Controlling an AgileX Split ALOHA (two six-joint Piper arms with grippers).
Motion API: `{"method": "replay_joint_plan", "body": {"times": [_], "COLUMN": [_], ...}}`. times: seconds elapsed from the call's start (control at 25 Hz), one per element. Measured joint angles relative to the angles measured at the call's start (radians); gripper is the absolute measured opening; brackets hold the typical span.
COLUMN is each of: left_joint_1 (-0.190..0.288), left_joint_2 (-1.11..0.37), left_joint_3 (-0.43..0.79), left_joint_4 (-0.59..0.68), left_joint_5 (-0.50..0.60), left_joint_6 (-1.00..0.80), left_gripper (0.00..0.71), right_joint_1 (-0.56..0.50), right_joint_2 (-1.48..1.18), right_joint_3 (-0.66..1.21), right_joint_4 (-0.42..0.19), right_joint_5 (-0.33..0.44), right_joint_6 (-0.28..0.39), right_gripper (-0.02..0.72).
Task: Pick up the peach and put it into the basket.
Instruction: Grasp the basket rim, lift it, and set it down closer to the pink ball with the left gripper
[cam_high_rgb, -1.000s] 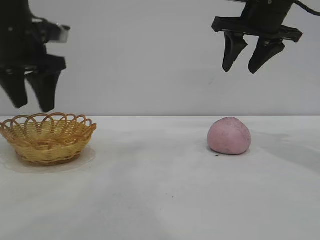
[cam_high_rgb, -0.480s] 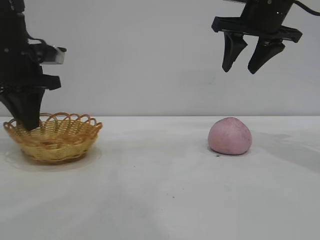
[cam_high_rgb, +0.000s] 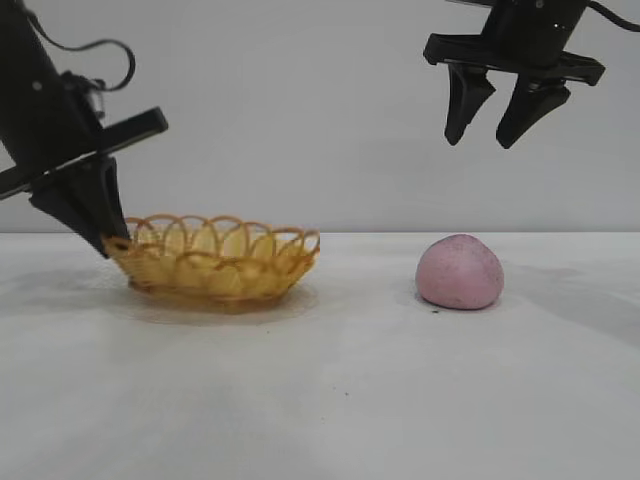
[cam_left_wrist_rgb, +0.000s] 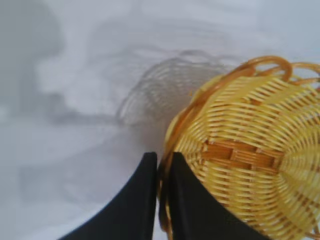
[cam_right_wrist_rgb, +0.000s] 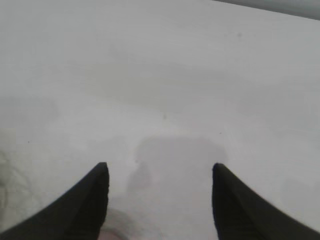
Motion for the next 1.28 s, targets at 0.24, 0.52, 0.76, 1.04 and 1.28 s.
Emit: {"method": "replay_joint_plan", "body": {"times": [0.24, 0.52, 0.76, 1.04, 1.28], "left_joint_1": [-0.023, -0.143, -0.166, -0.166, -0.164], "left_joint_2": [0.0, 0.0, 0.0, 0.0, -0.021], "left_joint_3": [0.019, 0.076, 0.076, 0.076, 0.076], "left_joint_4": [-0.047, -0.071, -0.097, -0.1, -0.049], "left_joint_5": [-0.01, -0.041, -0.06, -0.063, -0.014], "left_joint_6": [0.009, 0.009, 0.009, 0.011, 0.013], "left_gripper": [0.0, 0.0, 0.0, 0.197, 0.382], "right_joint_1": [0.0, 0.0, 0.0, 0.0, 0.0], "right_joint_2": [0.0, 0.0, 0.0, 0.0, 0.0], "right_joint_3": [0.0, 0.0, 0.0, 0.0, 0.0], "right_joint_4": [0.002, 0.004, 0.004, 0.005, 0.005], "right_joint_5": [0.006, 0.016, 0.016, 0.018, 0.019], "right_joint_6": [0.0, 0.0, 0.0, 0.0, 0.0], "right_gripper": [0.428, 0.428, 0.428, 0.428, 0.428]}}
